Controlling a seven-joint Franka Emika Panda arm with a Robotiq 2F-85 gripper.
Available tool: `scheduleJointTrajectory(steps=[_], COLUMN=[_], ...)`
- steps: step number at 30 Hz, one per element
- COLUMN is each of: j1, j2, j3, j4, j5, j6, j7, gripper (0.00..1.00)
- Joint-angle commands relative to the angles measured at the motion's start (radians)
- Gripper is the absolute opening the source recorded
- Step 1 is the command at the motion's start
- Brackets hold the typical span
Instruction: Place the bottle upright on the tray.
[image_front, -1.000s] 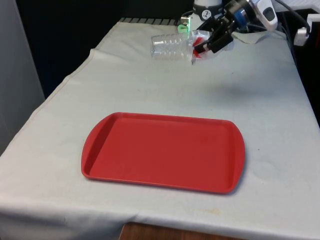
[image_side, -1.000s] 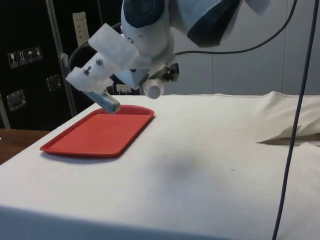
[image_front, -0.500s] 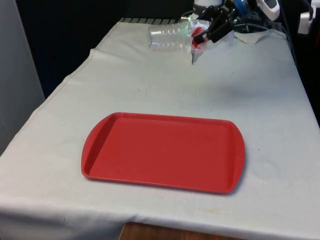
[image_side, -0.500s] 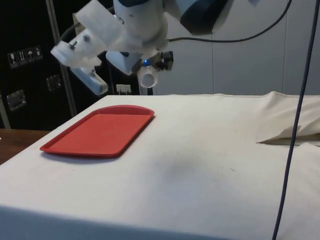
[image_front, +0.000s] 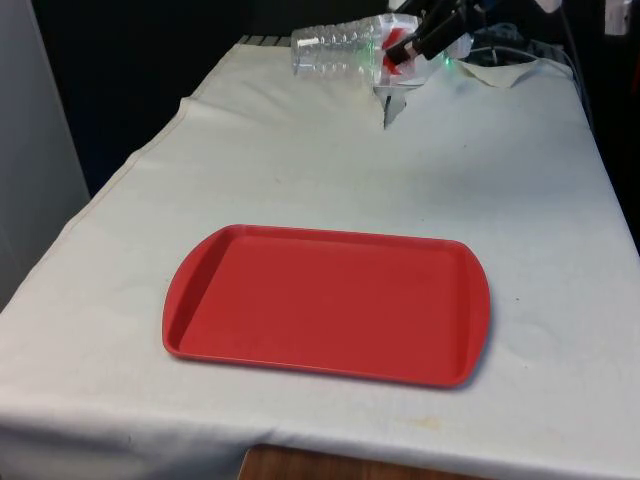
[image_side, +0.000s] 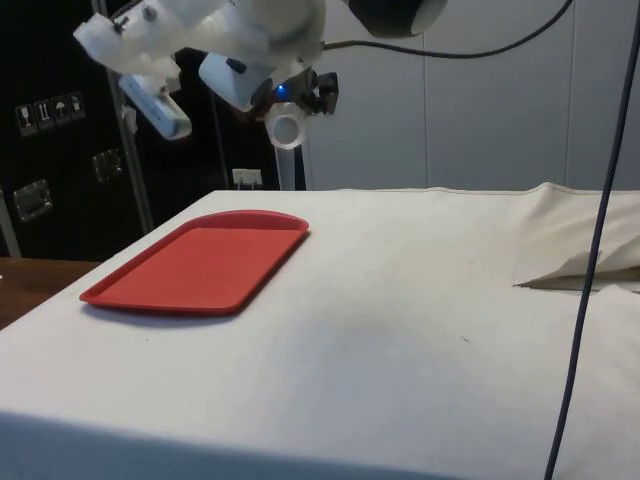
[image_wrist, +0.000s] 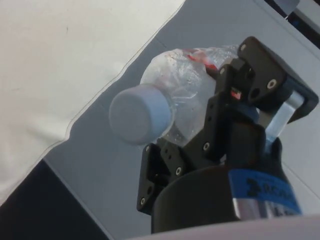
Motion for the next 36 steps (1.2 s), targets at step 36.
scheduleJointTrajectory(steps=[36], j1=[-0.004], j2=[-0.01], j3=[-0.073], j4=[0.09], j5=[0.163], j6=[0.074], j7=[-0.07], gripper=[0.0])
